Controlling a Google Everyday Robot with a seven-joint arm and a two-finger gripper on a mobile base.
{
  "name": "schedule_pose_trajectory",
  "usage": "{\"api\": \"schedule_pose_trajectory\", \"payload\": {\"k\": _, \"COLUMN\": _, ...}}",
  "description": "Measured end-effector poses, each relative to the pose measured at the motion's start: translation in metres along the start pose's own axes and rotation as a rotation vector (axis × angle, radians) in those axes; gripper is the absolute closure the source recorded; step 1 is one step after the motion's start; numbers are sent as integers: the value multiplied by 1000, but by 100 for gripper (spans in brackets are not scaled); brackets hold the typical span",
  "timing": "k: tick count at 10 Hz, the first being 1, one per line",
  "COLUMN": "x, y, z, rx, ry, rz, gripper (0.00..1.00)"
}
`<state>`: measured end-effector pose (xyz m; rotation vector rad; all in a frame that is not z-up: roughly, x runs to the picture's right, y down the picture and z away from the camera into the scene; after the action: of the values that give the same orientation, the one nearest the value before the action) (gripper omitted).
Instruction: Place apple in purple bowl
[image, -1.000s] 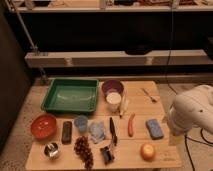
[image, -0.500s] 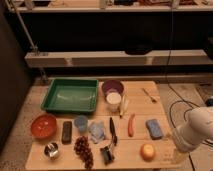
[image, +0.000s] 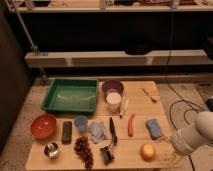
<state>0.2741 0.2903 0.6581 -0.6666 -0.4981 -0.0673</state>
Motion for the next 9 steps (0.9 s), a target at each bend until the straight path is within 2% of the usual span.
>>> {"api": "schedule_pose_trajectory", "payload": {"k": 1, "x": -2, "y": -2, "z": 6, "rx": 24, "ry": -4, "rz": -19, "gripper": 42}}
{"api": "schedule_pose_trajectory", "payload": {"k": 2, "x": 1, "y": -7, "z": 12, "rx": 37, "ry": -9, "rz": -17, "gripper": 42}}
{"api": "schedule_pose_trajectory", "payload": {"k": 3, "x": 6, "y": -13, "z": 16, "rx": 45, "ry": -14, "rz": 0, "gripper": 37}}
{"api": "schedule_pose_trajectory", "payload": {"k": 4, "x": 11, "y": -27, "z": 22, "rx": 58, "ry": -19, "rz": 22, "gripper": 25}}
{"api": "schedule_pose_trajectory", "payload": {"k": 5, "x": 11, "y": -37, "z": 25, "rx": 66, "ry": -21, "rz": 28, "gripper": 21}}
{"api": "schedule_pose_trajectory", "payload": {"k": 7, "x": 9, "y": -46, "z": 30, "rx": 81, "ry": -19, "rz": 34, "gripper": 20}}
{"api": "schedule_pose_trajectory", "payload": {"k": 9, "x": 8, "y": -50, "z": 35, "rx": 77, "ry": -33, "rz": 44, "gripper": 20}}
